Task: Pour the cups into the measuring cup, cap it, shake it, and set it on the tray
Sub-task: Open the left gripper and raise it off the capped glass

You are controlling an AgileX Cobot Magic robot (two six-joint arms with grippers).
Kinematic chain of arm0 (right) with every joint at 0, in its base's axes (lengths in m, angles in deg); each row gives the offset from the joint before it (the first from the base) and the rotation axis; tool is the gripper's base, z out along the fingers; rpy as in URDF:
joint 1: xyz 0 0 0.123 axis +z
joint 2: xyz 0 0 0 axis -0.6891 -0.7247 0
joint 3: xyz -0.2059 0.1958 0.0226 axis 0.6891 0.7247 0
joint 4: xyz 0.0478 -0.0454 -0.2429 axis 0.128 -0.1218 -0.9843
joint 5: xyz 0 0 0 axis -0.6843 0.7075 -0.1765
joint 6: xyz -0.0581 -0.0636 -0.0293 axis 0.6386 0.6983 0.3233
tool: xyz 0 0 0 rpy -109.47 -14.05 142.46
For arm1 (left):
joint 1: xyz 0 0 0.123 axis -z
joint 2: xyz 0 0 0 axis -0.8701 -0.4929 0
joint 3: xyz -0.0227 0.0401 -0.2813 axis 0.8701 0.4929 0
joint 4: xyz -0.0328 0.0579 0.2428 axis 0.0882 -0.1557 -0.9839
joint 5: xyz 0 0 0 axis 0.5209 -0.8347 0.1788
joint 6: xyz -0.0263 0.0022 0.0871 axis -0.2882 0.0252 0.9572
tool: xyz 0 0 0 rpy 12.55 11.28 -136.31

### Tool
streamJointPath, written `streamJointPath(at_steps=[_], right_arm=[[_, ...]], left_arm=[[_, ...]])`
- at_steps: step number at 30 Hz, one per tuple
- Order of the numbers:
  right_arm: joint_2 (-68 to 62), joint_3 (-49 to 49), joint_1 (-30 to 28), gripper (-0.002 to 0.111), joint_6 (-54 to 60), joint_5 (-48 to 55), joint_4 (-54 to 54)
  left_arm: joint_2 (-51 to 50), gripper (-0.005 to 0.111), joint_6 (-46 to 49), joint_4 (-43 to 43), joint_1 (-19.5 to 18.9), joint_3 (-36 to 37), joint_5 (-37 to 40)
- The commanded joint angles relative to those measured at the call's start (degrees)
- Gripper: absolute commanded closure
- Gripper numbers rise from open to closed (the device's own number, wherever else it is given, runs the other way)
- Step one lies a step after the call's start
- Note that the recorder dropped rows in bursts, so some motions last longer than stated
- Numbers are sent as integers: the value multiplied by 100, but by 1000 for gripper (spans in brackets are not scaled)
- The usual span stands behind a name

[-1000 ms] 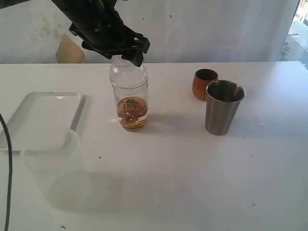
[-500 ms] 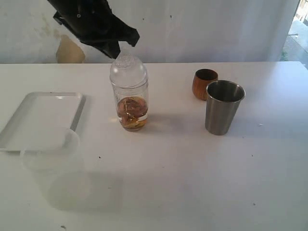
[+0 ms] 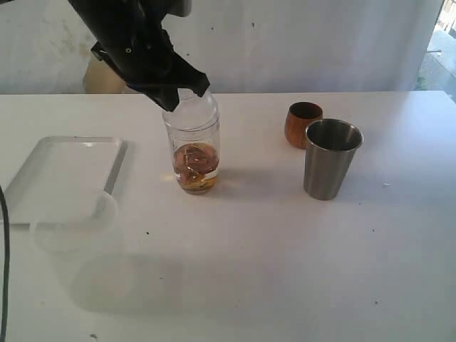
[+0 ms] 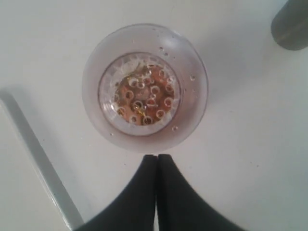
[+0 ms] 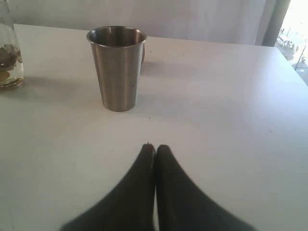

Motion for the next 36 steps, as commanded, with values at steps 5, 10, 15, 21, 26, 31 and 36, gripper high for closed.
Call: streamJointPath(at_steps=[5,10,15,21,26,31,36], right_arm=[[30,17,-29,108,-27,-39,0],[30,17,-29,108,-27,-39,0],[30,17,-29,108,-27,-39,0],[30,17,-29,108,-27,-39,0],[30,17,-29,108,-27,-39,0],[30,17,-29,108,-27,-39,0],[30,17,-29,108,-27,-39,0]], left_arm=[[31,107,6,-38,1,-32,-632],[31,107,6,-38,1,-32,-819],[31,107,6,11,1,-32,-807],[69,107,6,45,1,-32,-811],[244,107,-121,98,1,-32,-1382],[75,107,-121,334,1,-32,-1891],[-274,107,-121,242,1,-32,-1719]])
